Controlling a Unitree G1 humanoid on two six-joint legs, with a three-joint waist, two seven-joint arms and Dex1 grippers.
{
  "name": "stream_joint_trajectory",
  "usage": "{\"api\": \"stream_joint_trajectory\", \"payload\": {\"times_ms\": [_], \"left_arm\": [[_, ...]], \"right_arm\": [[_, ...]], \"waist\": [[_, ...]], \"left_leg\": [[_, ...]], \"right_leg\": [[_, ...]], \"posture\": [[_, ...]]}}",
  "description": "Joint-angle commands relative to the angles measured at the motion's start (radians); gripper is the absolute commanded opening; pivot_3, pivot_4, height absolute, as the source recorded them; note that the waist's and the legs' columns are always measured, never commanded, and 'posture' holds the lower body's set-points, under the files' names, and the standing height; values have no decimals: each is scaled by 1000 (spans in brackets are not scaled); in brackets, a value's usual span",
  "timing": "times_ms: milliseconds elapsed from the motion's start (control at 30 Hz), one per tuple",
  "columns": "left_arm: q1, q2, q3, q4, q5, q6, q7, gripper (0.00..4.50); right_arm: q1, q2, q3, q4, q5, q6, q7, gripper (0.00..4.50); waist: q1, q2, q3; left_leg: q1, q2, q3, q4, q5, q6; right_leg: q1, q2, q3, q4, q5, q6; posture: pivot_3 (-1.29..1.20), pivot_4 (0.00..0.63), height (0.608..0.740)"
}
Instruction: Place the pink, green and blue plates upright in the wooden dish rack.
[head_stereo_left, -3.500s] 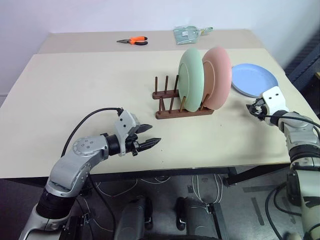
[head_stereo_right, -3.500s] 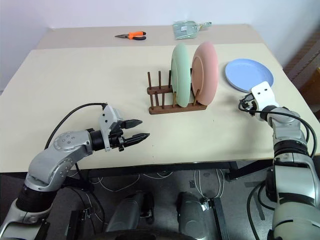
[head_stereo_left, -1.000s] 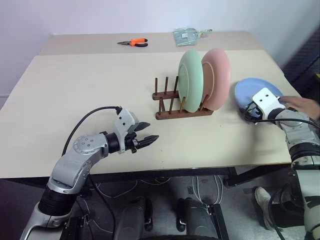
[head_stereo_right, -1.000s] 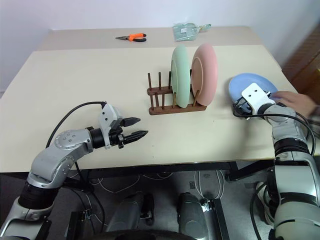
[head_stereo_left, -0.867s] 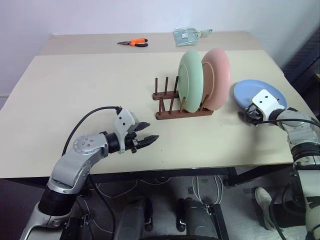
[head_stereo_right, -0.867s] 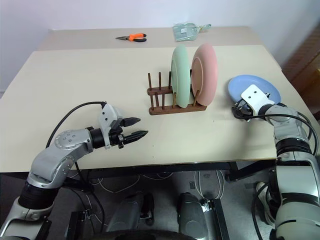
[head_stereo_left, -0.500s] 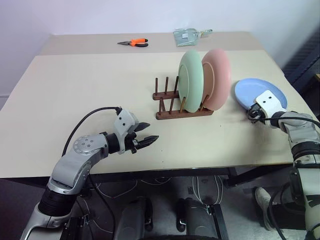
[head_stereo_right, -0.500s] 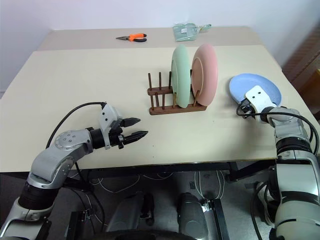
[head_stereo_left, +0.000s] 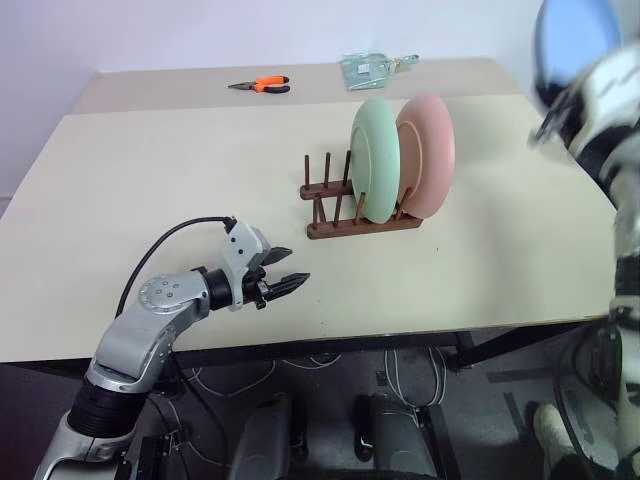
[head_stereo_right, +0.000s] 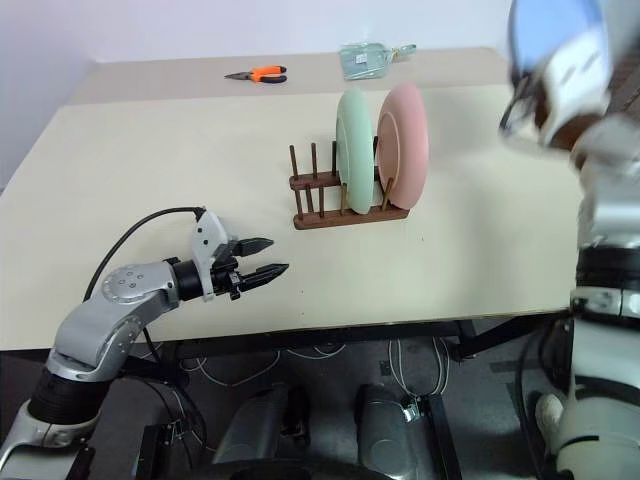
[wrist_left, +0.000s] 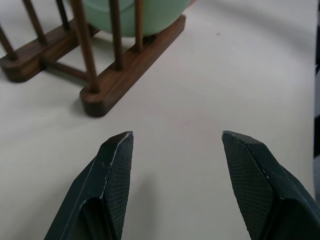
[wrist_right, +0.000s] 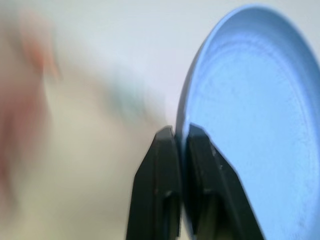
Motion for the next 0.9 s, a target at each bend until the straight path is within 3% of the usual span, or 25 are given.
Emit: {"api": "stream_joint_trajectory", "payload": {"times_ms": [33, 133, 233, 400, 667, 900], "left_arm": [[-2, 34, 59, 44, 25, -64, -14, 2898], [-10, 53, 86, 107, 37, -99, -23, 2898], [-4, 75, 99, 147, 53, -130, -40, 2898], [9, 71, 101, 144, 56, -141, -39, 2898], [44, 54, 100, 83, 48, -118, -15, 2898], [48, 58, 103, 70, 46, -108, -10, 2898]], "right_arm": [[-61, 80, -46, -258, 441, 327, -21, 86], [-108, 184, -38, -303, 648, 489, -168, 86], [-136, 343, -37, -258, 932, 569, -440, 86], [-97, 498, -11, -164, 1071, 590, -733, 86], [-39, 564, 8, -129, 1103, 579, -869, 86], [5, 528, 55, -101, 957, 582, -828, 86]], "waist": [[3, -4, -2], [3, -4, -3], [0, -4, -3], [3, -4, -3], [-1, -4, -2], [-2, -4, -2]], "left_leg": [[0, 0, -2, 0, 0, 0], [0, -1, -1, 1, -2, 2], [-1, -3, -1, 1, -4, 1], [-3, -4, 1, -1, -2, 3], [-4, -3, 3, -1, -2, 3], [-4, -3, 4, -1, -2, 3]], "right_leg": [[1, 0, -2, -1, 0, 0], [1, -3, -1, -1, 1, -1], [0, -6, -1, -1, 1, -1], [-2, -4, -1, -1, 1, -1], [-4, -1, 0, 0, 1, 0], [-4, -1, 0, 0, 1, 0]], "posture": [[0, 150, 740], [0, 150, 740], [0, 150, 740], [0, 150, 740], [0, 150, 740], [0, 150, 740]]}}
